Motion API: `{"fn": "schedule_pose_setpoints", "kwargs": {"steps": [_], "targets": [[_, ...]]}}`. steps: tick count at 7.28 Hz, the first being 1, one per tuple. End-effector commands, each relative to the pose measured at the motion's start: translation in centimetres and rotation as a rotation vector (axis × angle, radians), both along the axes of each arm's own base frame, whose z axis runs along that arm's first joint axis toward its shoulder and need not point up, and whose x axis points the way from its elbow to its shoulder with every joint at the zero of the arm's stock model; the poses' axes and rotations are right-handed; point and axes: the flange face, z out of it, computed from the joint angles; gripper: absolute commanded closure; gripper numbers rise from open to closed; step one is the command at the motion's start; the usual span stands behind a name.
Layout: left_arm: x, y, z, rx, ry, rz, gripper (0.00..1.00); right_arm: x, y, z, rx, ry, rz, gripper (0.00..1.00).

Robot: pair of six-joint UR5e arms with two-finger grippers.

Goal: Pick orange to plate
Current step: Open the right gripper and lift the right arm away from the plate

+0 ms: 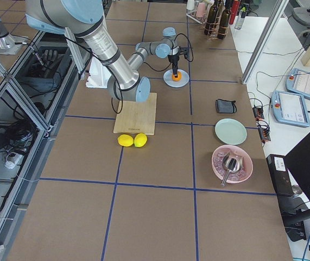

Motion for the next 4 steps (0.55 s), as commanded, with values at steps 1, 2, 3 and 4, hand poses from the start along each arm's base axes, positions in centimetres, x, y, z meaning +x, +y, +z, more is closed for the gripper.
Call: {"fn": "schedule_pose_setpoints", "kwargs": {"steps": [1, 2, 3, 4], "targets": [[0.0, 0.7, 0.8, -0.018, -0.001, 0.002, 0.0, 10.0, -5.5, 1.9, -0.011, -0.041, -0.076, 0.0], [-0.1, 0.9, 1.6, -0.035, -0.001, 0.002, 0.0, 17.4, -6.3, 4.1, 0.023, -0.017, -0.132, 0.0], [-0.1, 0.8, 0.9, -0.022, 0.0, 0.003, 0.0, 25.8, -7.0, 6.6, 0.07, 0.015, -0.205, 0.0], [-0.1, 0.8, 0.9, -0.021, 0.0, 0.003, 0.0, 34.2, -7.8, 9.9, 0.132, 0.047, -0.317, 0.0]]}}
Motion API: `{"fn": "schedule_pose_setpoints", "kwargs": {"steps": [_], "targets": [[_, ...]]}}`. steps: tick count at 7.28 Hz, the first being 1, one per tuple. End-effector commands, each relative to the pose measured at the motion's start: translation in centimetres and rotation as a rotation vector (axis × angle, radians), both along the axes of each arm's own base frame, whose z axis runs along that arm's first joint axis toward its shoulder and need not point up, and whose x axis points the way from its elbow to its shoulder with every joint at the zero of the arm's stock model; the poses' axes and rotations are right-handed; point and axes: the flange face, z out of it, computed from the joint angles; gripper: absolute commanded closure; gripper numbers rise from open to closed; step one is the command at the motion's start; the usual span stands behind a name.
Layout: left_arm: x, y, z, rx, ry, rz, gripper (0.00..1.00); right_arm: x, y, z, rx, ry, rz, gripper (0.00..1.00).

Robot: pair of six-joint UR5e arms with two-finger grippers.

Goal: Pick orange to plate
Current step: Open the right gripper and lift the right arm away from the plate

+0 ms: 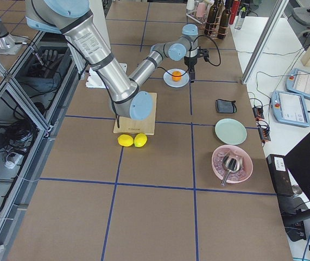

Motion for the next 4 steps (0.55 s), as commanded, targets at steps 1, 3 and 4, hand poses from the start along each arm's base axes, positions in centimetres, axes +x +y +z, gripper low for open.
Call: {"fn": "schedule_pose_setpoints", "kwargs": {"steps": [1, 3, 4], "targets": [[0.0, -0.1, -0.3, 0.007, 0.002, 0.001, 0.0, 17.5, -1.7, 7.6, 0.113, 0.059, -0.207, 0.0], [0.0, -0.1, -0.3, 0.008, 0.004, 0.002, 0.0, 30.9, -2.9, 17.3, 0.17, 0.127, -0.312, 0.0], [0.0, -0.1, -0.3, 0.008, 0.004, 0.002, 0.0, 35.5, -2.2, 20.9, 0.119, 0.127, -0.298, 0.0]]}}
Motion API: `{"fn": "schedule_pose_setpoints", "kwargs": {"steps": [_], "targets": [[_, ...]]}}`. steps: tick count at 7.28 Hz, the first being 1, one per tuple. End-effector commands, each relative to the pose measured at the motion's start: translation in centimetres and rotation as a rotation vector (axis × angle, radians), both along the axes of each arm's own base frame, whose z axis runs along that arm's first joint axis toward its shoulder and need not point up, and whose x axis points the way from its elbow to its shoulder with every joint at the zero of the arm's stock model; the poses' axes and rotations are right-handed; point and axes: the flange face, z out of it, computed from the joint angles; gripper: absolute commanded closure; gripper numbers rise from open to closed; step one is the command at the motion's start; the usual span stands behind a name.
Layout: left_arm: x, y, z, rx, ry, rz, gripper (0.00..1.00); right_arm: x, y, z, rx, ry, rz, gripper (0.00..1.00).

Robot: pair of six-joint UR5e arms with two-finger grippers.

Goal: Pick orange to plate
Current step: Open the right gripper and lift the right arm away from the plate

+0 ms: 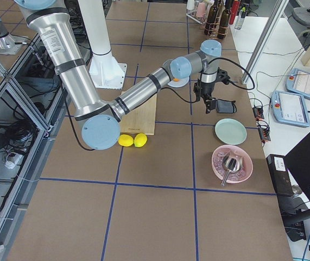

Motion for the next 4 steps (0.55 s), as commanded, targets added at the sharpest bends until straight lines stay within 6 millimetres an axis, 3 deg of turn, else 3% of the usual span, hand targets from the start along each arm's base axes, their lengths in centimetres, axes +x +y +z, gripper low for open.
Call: {"fn": "schedule_pose_setpoints", "kwargs": {"steps": [1, 3, 4], "targets": [[0.0, 0.0, -0.1, 0.005, 0.0, 0.001, 0.0, 10.2, 4.1, 11.1, -0.131, 0.023, 0.047, 0.0], [0.0, 0.0, -0.3, 0.008, 0.0, 0.0, 0.0, 14.0, 9.8, 18.8, -0.241, 0.039, 0.099, 0.0], [-0.1, -0.1, -0.5, 0.014, 0.0, 0.0, 0.0, 14.2, 11.4, 20.6, -0.238, 0.03, 0.108, 0.0]]}}
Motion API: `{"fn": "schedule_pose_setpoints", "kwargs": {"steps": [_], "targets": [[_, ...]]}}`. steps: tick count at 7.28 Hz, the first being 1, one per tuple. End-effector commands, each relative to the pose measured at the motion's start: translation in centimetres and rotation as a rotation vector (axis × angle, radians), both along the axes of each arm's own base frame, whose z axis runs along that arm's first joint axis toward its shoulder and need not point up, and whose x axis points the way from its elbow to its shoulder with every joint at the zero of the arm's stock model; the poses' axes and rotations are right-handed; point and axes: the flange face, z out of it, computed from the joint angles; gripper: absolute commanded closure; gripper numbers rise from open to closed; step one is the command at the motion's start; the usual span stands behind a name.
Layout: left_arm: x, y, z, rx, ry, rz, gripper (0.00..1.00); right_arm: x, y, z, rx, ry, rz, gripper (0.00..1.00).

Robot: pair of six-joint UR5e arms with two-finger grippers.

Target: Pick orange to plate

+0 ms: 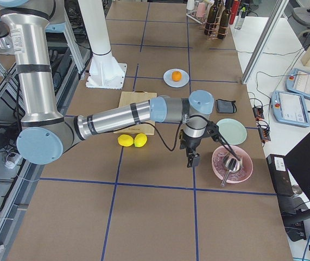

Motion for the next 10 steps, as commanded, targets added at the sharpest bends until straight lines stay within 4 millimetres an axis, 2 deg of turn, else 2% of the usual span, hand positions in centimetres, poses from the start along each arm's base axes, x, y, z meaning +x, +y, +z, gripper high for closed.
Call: {"fn": "schedule_pose_setpoints", "kwargs": {"steps": [1, 3, 5, 7, 10], "targets": [[-0.1, 0.1, -0.1, 0.002, 0.0, 0.0, 0.0, 0.9, 4.0, 4.4, -0.029, -0.018, 0.021, 0.0], [-0.1, 0.0, -0.4, 0.007, -0.003, -0.002, 0.0, 0.4, 5.7, 6.0, -0.076, -0.091, 0.023, 0.0], [-0.1, 0.1, -0.3, 0.004, -0.003, -0.002, 0.0, 0.4, 6.0, 7.9, -0.115, -0.097, 0.024, 0.0], [-0.1, 0.9, 0.3, -0.008, -0.003, -0.002, 0.0, 0.4, 6.5, 8.3, -0.125, -0.101, 0.025, 0.0], [-0.1, 0.9, 0.2, -0.007, -0.003, -0.002, 0.0, 0.4, 6.6, 8.5, -0.127, -0.1, 0.022, 0.0]]}}
